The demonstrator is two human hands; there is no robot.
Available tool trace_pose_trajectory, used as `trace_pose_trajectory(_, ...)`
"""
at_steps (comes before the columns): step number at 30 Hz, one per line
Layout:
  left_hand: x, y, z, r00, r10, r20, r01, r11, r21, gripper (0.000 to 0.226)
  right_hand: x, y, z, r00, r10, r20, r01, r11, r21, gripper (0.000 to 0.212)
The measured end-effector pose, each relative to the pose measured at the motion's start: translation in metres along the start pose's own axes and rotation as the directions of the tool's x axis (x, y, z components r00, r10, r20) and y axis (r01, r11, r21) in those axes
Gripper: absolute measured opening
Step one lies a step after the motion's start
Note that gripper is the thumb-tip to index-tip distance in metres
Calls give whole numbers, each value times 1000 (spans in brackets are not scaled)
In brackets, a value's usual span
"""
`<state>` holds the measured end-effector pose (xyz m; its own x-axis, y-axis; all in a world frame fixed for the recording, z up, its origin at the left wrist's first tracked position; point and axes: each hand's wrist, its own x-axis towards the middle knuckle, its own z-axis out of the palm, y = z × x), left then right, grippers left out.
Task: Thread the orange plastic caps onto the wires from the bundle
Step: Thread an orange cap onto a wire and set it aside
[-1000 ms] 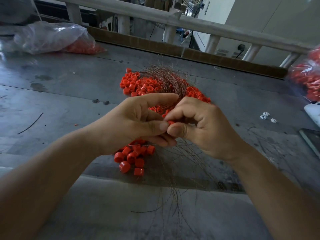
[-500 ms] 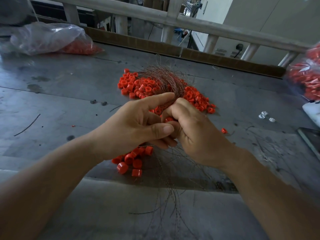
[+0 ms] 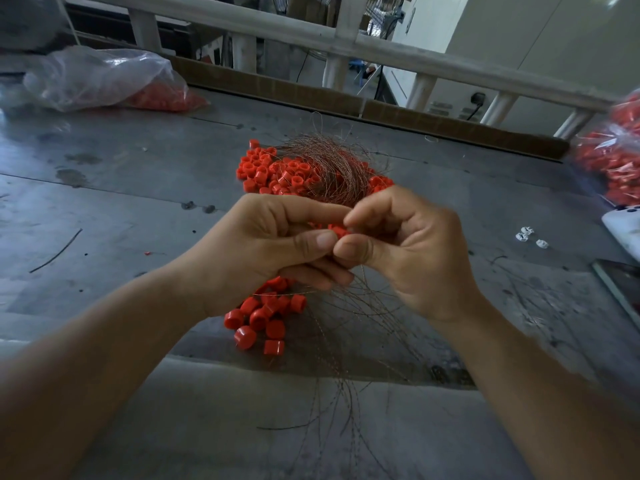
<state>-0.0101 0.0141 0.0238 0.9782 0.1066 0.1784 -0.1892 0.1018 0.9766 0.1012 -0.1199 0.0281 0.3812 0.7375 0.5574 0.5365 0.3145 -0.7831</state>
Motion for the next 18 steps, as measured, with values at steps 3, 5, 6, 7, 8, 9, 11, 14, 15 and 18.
trace_pose_trajectory(3, 1, -2, 2, 1000, 6, -18, -6, 1000, -12, 27, -1, 4, 2, 988, -142, -53, 133, 980, -147, 15)
trace_pose_trajectory(5, 0, -2, 2, 999, 10, -37, -10, 1000, -19, 30, -2, 6, 3, 978, -195, -75, 180, 968, -175, 13)
trace_pose_trajectory(6, 0, -2, 3, 999, 15, -42, -16, 1000, -18, 31, -2, 6, 4, 972, -221, -78, 204, 961, -188, 10)
trace_pose_trajectory(7, 0, -2, 3, 999, 21, -47, -22, 1000, -20, 30, -2, 6, 4, 966, -247, -80, 226, 952, -207, 10)
trace_pose_trajectory(8, 0, -2, 4, 998, 27, -51, -28, 999, -24, 29, -2, 6, 5, 959, -270, -81, 247, 943, -224, 14)
trace_pose_trajectory(9, 0, -2, 5, 998, 32, -56, -33, 999, -30, 28, -2, 6, 5, 955, -286, -82, 260, 937, -233, 18)
trace_pose_trajectory(11, 1, -3, 6, 997, 39, -66, -42, 998, -40, 26, -1, 5, 6, 944, -317, -88, 286, 924, -255, 20)
trace_pose_trajectory(14, 1, -3, 9, 995, 52, -90, -58, 996, -64, 25, -1, 5, 5, 930, -355, -94, 314, 902, -297, 16)
trace_pose_trajectory(15, 0, -3, 10, 994, 58, -95, -65, 995, -70, 25, -1, 4, 5, 926, -364, -96, 321, 897, -304, 15)
trace_pose_trajectory(18, 0, -2, 10, 992, 75, -106, -83, 993, -80, 23, -2, 4, 6, 923, -370, -109, 323, 896, -304, 14)
